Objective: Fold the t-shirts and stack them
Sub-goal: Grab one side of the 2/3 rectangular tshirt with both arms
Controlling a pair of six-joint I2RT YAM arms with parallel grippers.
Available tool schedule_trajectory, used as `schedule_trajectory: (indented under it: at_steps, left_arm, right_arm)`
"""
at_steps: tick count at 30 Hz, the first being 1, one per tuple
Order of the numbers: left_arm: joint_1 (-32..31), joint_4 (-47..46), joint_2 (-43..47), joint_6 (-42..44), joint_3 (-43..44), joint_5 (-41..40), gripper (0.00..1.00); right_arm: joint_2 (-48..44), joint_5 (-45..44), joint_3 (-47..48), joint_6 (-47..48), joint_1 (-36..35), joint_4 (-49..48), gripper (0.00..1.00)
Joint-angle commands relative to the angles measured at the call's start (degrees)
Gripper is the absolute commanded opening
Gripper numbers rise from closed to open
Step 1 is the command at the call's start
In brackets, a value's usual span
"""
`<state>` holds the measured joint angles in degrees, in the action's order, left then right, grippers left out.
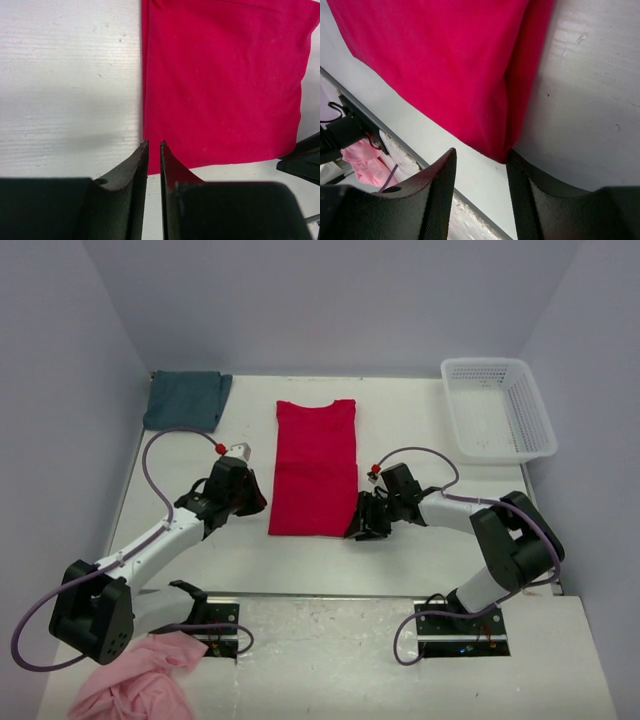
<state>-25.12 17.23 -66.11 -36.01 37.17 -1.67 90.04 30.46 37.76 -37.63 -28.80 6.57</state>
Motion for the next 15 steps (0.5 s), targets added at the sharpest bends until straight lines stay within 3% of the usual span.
schedule_trajectory:
  at_steps: [1, 8, 15]
  left_arm:
    - [0.3, -1.1, 1.8, -0.5, -0.8, 0.5, 0.16]
    - [0.3, -0.4, 3.2, -0.2, -2.2, 0.3, 0.17]
    - [0.3, 1.1, 4.4, 0.1, -2.5, -0.7, 0.18]
  right_arm:
    - [2.5, -5.8, -0.1, -0.9, 0.4, -1.1, 0.47]
    - [2.3, -10.6, 0.0, -2.1, 0.8, 0.9, 0.48]
    - [2.8, -16.3, 1.0, -5.0, 0.9, 3.3, 0.31]
